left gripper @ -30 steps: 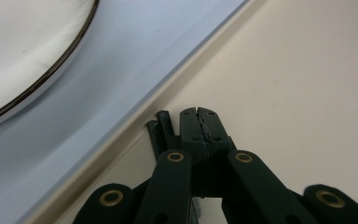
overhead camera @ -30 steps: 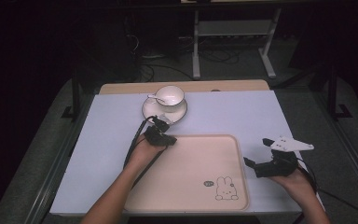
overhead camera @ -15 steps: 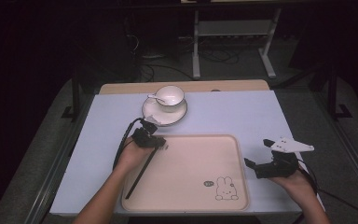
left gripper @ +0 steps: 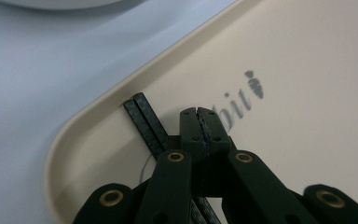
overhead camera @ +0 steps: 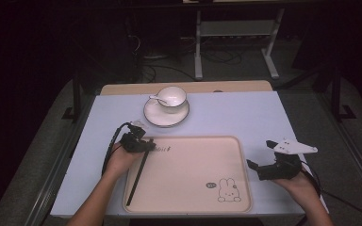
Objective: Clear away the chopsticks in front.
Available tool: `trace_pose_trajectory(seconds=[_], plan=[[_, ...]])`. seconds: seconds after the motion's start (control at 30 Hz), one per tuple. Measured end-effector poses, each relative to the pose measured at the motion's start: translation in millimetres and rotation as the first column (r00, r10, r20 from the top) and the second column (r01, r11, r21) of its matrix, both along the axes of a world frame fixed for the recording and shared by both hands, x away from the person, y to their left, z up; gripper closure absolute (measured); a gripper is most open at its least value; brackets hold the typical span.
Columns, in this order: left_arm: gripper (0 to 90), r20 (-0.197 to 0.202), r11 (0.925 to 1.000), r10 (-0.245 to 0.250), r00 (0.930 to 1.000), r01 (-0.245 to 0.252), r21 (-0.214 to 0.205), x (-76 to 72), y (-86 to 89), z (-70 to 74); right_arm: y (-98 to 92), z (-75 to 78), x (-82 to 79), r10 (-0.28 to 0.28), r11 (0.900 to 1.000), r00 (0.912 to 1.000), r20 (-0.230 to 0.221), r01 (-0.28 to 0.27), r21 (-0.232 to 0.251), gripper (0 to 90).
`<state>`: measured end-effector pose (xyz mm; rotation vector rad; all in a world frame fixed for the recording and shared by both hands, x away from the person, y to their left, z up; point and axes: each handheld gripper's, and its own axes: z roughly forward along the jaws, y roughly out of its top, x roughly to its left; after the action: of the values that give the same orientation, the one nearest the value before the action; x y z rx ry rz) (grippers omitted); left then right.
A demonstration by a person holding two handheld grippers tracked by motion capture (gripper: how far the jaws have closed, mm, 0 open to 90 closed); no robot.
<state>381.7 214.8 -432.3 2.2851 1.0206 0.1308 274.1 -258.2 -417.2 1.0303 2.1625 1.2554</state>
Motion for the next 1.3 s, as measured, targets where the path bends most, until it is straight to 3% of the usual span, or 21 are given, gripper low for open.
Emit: trace_pose_trajectory(seconds=[0.37, 0.67, 0.97, 1.13, 1.3], plan=[[89.8, -0.003, 0.9976, 0.069, 0.9976, -0.069, -0.006, -5.1, 27.5, 0.0, 0.1, 0.2, -0.2, 0.001, 1.0, 1.0, 0.0, -0.001, 0.001, 0.0], [89.5, 0.006, 0.9977, 0.067, 0.9977, -0.067, 0.0, -5.2, 28.3, 0.1, 0.5, -0.1, -0.2, 0.003, 1.0, 1.0, 0.0, -0.003, -0.003, 0.0], [86.3, 0.035, 0.9985, 0.043, 0.9985, -0.042, -0.034, -10.6, 21.7, 9.0, 1.3, -0.1, -0.6, 0.002, 1.0, 1.0, -0.002, -0.002, -0.005, 0.0], [75.3, 0.079, 0.998, 0.013, 0.9968, -0.008, -0.062, -21.8, 20.8, 23.1, 1.5, -0.1, -0.7, 0.003, 1.0, 1.0, -0.003, -0.003, -0.006, 0.0], [51.2, 0.136, 0.9925, -0.002, 0.9908, 0.018, -0.121, -37.2, 26.0, 36.7, 1.2, 0.0, -0.8, 0.004, 1.0, 1.0, -0.001, -0.004, -0.004, 0.0]])
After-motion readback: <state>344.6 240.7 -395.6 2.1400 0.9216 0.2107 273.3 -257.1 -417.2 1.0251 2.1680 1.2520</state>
